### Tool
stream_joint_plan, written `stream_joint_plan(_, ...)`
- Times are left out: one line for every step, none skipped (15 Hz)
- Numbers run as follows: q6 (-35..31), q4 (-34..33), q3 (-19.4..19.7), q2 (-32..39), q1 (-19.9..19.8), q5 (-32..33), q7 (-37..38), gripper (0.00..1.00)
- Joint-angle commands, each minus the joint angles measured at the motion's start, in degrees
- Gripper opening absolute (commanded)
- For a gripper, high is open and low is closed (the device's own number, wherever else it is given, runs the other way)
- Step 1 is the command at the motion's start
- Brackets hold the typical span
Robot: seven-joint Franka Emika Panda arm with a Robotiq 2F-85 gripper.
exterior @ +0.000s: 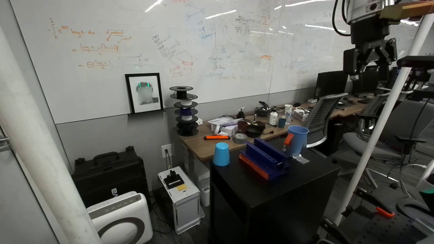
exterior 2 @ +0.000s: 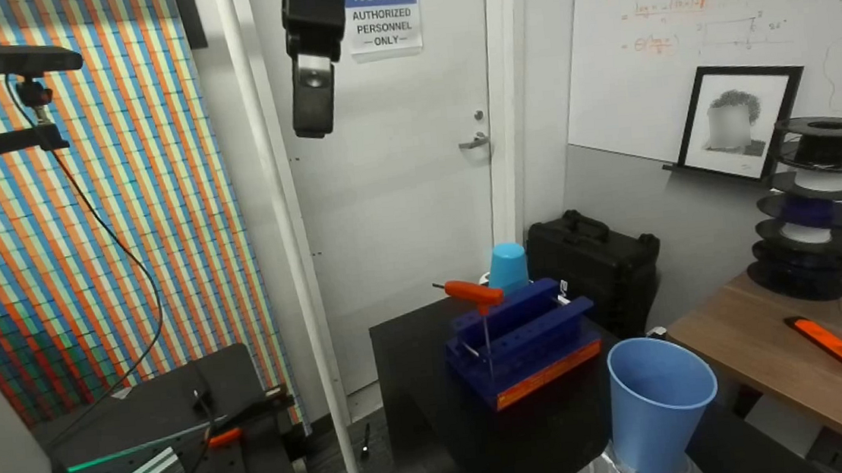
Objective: Move the wrench to the large blue cup on the right.
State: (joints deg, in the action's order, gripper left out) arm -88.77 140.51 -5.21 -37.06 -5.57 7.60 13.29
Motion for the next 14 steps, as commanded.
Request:
stream_joint_plan(0.16,-0.10,0.77,0.09,0.99,0.35,0.46,1.00)
stream_joint_plan(0.16,-0.10,0.77,0.09,0.99,0.35,0.46,1.00)
stream_joint_plan(0.16,-0.10,0.77,0.09,0.99,0.35,0.46,1.00)
stream_joint_plan(0.16,-0.10,0.77,0.09,0.99,0.35,0.46,1.00)
stream_joint_plan(0.16,-0.10,0.77,0.09,0.99,0.35,0.46,1.00)
stream_joint_plan(0.16,-0.10,0.77,0.09,0.99,0.35,0.46,1.00)
stream_joint_plan(0.16,-0.10,0.77,0.09,0.99,0.35,0.46,1.00)
stream_joint_plan(-1.03,0.17,0.80,-0.15,0.98,0.19,0.93,1.00)
stream_joint_plan(-1.27,0.31,0.87,-0.08,1.08,0.11,0.93,1.00)
stream_joint_plan(-1.86,0.51,0.83,-0.09,1.12,0.06,1.15,1.00)
stream_joint_plan(-2.18,0.69,0.80,-0.07,1.25,0.06,1.05,1.00)
stream_joint_plan(-2.65,0.83,0.85,-0.08,1.30,-0.05,1.04,1.00)
stream_joint_plan(-2.94,0.86,0.89,0.05,1.34,-0.12,0.95,1.00)
stream_joint_plan(-3.54,1.05,0.88,-0.03,1.34,-0.15,1.05,1.00)
